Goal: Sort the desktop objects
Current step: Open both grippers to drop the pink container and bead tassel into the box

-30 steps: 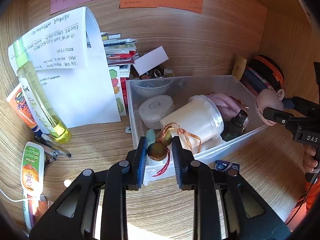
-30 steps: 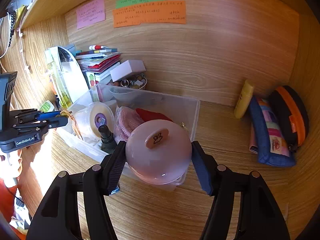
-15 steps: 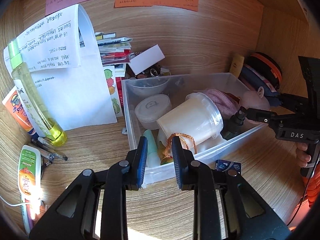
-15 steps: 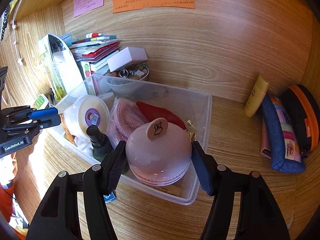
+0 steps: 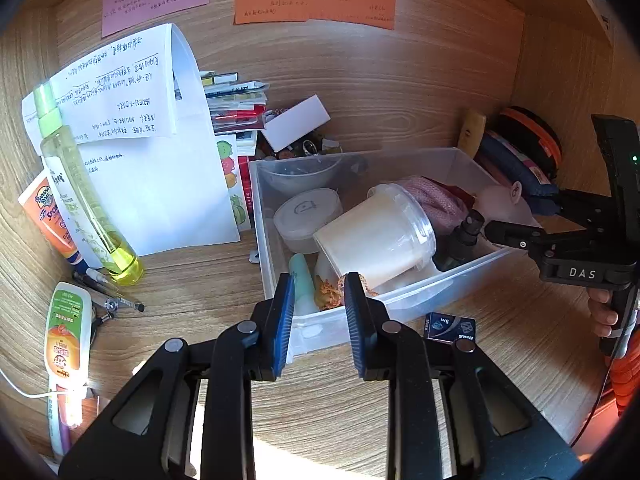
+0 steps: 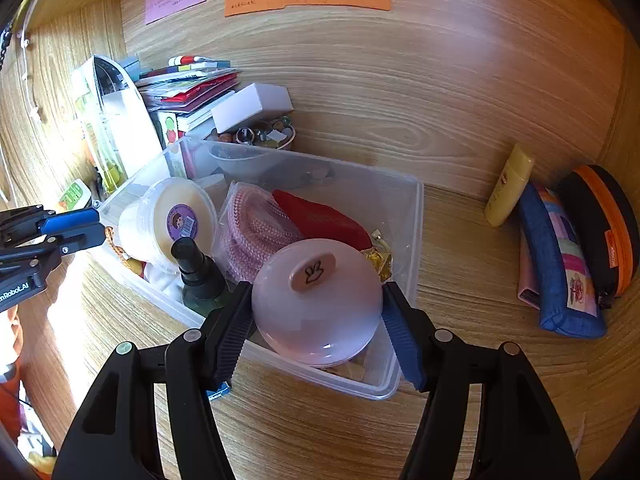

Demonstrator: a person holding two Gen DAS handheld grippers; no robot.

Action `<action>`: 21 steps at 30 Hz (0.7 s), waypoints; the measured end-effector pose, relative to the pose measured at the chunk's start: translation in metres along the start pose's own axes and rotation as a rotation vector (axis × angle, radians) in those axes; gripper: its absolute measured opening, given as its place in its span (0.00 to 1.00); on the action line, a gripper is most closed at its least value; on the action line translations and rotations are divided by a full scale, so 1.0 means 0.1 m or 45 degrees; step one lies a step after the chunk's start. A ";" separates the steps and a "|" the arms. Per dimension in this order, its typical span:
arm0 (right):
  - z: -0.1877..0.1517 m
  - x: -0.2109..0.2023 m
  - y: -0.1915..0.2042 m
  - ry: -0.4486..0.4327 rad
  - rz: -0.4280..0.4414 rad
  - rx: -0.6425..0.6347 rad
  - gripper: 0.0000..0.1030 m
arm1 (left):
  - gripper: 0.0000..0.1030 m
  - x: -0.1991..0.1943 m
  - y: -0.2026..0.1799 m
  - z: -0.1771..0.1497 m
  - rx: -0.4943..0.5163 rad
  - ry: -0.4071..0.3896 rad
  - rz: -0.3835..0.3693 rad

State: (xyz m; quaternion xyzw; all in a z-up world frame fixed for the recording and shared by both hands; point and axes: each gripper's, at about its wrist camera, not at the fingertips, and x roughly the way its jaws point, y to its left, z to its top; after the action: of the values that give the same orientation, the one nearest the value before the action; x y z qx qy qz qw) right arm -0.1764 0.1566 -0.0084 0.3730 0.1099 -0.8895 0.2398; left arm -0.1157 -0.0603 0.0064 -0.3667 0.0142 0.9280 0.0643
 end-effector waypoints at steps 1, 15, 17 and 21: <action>0.00 -0.01 0.00 0.000 0.000 0.001 0.59 | 0.27 -0.02 -0.01 -0.01 0.002 0.001 -0.003; -0.19 -0.36 0.09 -0.043 0.021 -0.020 0.71 | 0.63 -0.23 -0.17 -0.15 0.035 -0.040 0.034; -0.24 -0.41 0.13 -0.047 0.035 -0.033 0.75 | 0.71 -0.27 -0.19 -0.17 0.036 -0.050 0.055; -0.35 -0.50 0.21 -0.047 0.045 -0.064 0.78 | 0.72 -0.32 -0.25 -0.24 0.054 -0.039 0.085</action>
State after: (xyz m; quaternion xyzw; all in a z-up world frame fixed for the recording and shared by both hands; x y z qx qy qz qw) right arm -0.1143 0.1687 0.0028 0.3524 0.1210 -0.8888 0.2669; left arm -0.0737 -0.0409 0.0111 -0.3503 0.0449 0.9346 0.0414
